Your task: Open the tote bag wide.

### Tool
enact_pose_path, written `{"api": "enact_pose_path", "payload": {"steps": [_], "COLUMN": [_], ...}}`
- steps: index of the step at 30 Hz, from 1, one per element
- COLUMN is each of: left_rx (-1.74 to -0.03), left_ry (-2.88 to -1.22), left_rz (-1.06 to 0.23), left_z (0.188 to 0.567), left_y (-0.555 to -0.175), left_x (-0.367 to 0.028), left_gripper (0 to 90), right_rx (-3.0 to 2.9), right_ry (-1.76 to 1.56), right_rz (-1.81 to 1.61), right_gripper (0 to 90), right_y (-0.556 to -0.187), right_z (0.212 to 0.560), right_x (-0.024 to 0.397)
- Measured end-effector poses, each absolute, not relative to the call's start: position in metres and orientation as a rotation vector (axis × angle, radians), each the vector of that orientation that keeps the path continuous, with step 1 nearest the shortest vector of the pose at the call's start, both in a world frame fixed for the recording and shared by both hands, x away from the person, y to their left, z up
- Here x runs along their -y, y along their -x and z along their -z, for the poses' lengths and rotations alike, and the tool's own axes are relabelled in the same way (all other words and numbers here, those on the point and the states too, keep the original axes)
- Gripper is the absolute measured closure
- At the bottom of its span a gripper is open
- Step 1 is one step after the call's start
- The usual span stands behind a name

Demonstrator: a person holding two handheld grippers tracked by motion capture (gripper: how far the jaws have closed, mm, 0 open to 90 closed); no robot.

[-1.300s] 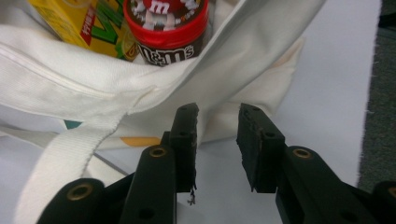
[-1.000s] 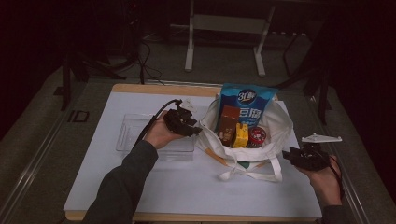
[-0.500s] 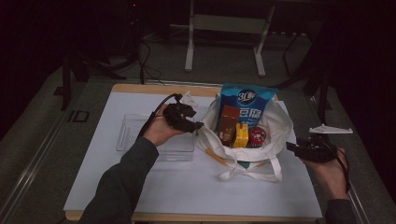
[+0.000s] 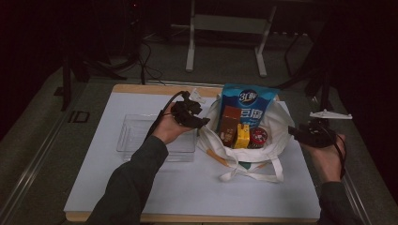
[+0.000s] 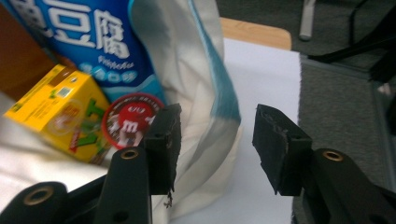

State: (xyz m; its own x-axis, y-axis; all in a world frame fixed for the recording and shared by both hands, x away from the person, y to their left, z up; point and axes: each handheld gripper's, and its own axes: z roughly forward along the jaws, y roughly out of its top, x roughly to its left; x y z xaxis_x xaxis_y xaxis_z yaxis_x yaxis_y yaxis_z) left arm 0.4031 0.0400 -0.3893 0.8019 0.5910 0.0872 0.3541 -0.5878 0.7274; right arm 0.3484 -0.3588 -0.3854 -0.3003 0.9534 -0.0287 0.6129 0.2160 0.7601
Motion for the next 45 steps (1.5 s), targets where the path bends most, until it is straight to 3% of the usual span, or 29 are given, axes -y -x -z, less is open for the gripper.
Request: {"api": "enact_pose_path", "payload": {"steps": [8,14,31,45], "left_rx": [-0.69,-0.682,-0.735,-0.732], "left_ry": [-2.297,-2.346,-2.422,-2.533], "left_rz": [-0.508,-0.536,-0.502,-0.549], "left_z": [0.393,0.401,0.433,0.455], "left_y": [-0.406,-0.409,-0.425,-0.434], "left_x": [-0.027,-0.014,-0.002,0.014], "left_gripper": [67.7,84.3,86.0,86.3], "right_rx": [-1.983,-1.989,-2.018,-2.039], "right_ry": [-1.401,-1.379,-1.432,-1.531], "right_rz": [-0.85,-0.797,-0.772,-0.716], "right_gripper": [76.9,82.5,84.1,84.4], "right_y": [-0.358,-0.362,-0.377,-0.392], "right_z": [0.382,0.385,0.413,0.452], "right_x": [0.349,0.346,0.339,0.342]}}
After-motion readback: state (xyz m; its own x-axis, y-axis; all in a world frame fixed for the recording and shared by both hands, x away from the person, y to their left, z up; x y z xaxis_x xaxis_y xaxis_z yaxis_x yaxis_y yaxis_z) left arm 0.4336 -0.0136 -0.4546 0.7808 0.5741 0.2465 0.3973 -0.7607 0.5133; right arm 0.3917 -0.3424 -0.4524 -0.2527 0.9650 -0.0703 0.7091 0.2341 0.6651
